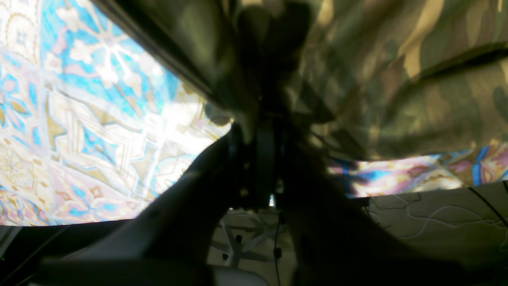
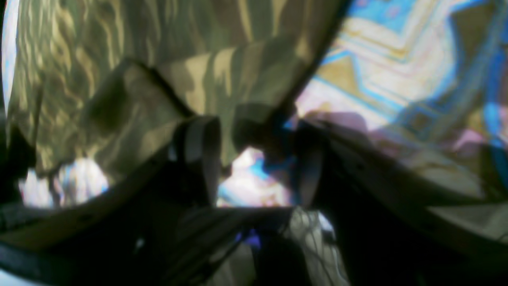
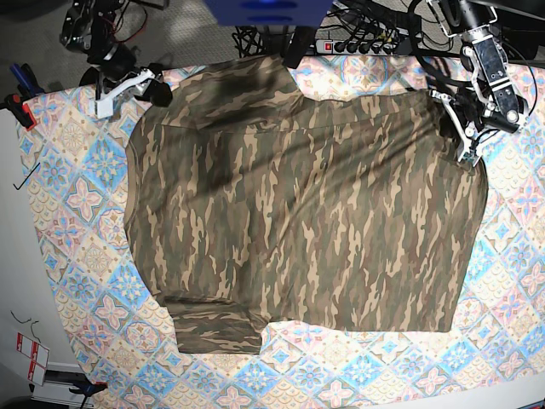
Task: Fold the T-shirt properly
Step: 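Release the shirt and move both grippers toward the shirt's sides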
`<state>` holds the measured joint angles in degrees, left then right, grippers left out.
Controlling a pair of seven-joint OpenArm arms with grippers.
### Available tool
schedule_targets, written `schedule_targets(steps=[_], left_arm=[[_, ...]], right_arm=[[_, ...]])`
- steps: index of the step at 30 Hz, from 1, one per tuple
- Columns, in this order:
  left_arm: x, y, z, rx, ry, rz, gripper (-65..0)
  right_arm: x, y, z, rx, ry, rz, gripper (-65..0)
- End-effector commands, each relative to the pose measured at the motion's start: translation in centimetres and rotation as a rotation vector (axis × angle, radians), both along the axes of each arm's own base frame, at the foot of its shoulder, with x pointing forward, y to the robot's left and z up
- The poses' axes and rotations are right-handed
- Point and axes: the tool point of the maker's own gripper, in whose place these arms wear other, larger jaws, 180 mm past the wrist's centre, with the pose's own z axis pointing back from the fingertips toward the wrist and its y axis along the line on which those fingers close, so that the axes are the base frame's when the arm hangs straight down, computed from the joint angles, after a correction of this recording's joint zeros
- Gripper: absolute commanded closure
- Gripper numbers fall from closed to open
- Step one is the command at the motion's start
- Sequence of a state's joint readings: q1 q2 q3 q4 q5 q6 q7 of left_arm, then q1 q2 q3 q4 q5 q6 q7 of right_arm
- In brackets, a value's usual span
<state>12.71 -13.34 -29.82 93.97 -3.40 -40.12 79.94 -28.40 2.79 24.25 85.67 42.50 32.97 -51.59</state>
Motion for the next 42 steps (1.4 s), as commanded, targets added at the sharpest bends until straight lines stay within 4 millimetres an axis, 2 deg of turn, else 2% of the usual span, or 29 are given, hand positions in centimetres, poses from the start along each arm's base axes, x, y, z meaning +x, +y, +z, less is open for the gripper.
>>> schedule_targets(steps=[1,8,11,14,18,20,23,24,28,34,39,42], left_arm=[[0.5,0.7,0.7,0.022,-0.015,-0.002,-0.1],[0.5,0.6,0.6,0.02,-0.015,-0.001,-0.1],[0.5,0.6,0.6,0.02,-0.015,-0.001,-0.1],[0.5,0.6,0.6,0.02,-0.015,-0.001,-0.1],[0.5,0.6,0.6,0.02,-0.015,-0.001,-0.1],[0.5,0.6,0.6,0.02,-0.015,-0.001,-0.1],[0.5,0.6,0.6,0.02,-0.015,-0.001,-0.1],[0.5,0.6,0.6,0.02,-0.015,-0.001,0.0],[0.5,0.6,0.7,0.021,-0.016,-0.002,0.0],[-0.2,1.8,0.8,0.09,0.021,-0.005,0.0],[-0.3,1.2,0.5,0.098,0.031,0.0,0.0],[0.6,-0.3,0.1,0.081,0.024,-0.018,0.0]], right_arm=[[-0.7,0.4,0.0,0.004,0.016,0.04,-29.7],[-0.7,5.4,-0.1,0.077,0.017,0.176,-29.6],[0.2,7.8,0.1,0.107,-0.004,0.242,-29.6],[0.4,8.9,0.2,0.123,-0.009,0.271,-29.6],[0.4,8.9,0.2,0.123,-0.01,0.272,-29.0],[0.4,8.9,0.2,0.121,-0.009,0.271,-24.3],[0.4,8.7,0.2,0.113,-0.01,0.273,-6.0],[0.7,8.4,0.2,0.095,-0.013,0.282,0.0],[1.6,6.8,0.1,0.034,-0.017,0.284,-1.1],[2.4,0.0,0.5,-0.067,-0.024,0.11,-0.7],[4.2,-4.7,1.7,-0.125,-0.02,0.017,-0.7],[5.0,-7.1,2.5,-0.152,-0.021,-0.037,-0.7]])
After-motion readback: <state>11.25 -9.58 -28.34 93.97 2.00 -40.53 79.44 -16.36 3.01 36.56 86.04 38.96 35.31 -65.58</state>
